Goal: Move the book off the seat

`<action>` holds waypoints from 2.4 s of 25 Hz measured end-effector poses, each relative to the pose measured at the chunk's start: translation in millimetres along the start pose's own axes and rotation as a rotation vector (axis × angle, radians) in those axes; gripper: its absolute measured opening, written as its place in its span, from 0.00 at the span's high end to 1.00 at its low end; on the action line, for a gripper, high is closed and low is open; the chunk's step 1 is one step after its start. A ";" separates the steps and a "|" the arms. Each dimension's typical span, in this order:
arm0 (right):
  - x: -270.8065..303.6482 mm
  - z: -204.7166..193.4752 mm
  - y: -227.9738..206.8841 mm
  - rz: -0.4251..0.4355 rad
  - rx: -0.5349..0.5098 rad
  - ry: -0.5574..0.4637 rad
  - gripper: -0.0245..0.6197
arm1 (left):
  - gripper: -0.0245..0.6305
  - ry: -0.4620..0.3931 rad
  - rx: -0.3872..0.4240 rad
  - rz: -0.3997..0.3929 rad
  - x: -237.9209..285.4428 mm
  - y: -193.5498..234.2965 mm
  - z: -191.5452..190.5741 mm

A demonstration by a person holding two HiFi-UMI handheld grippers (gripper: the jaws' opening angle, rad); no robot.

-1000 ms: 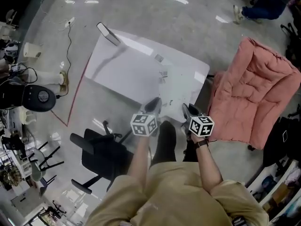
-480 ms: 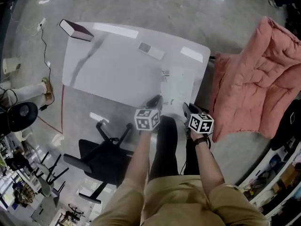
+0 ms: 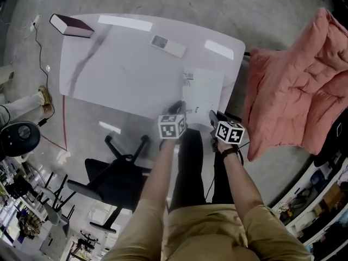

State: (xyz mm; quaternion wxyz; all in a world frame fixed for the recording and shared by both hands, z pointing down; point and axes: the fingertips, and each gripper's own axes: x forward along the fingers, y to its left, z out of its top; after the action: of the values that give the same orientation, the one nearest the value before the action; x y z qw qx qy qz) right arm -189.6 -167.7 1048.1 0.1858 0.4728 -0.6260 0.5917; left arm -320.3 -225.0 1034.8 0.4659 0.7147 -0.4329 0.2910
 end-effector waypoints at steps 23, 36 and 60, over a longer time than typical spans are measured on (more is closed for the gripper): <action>-184.8 156.7 143.8 0.151 -0.481 -0.297 0.95 | 0.94 -0.314 0.109 0.058 -167.1 -134.9 117.1; -409.0 190.1 307.6 0.368 -0.786 -0.629 0.95 | 0.96 -0.835 0.236 0.154 -419.2 -266.4 204.4; -507.9 131.3 343.3 0.677 -0.915 -0.626 0.95 | 0.96 -0.930 0.185 0.411 -490.3 -358.4 93.6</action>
State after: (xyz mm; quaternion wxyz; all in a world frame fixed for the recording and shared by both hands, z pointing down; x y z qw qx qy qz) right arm -179.5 -149.6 421.5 -0.0199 0.2725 -0.9538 0.1253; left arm -223.6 -72.0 447.6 0.0921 0.7068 -0.6983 0.0653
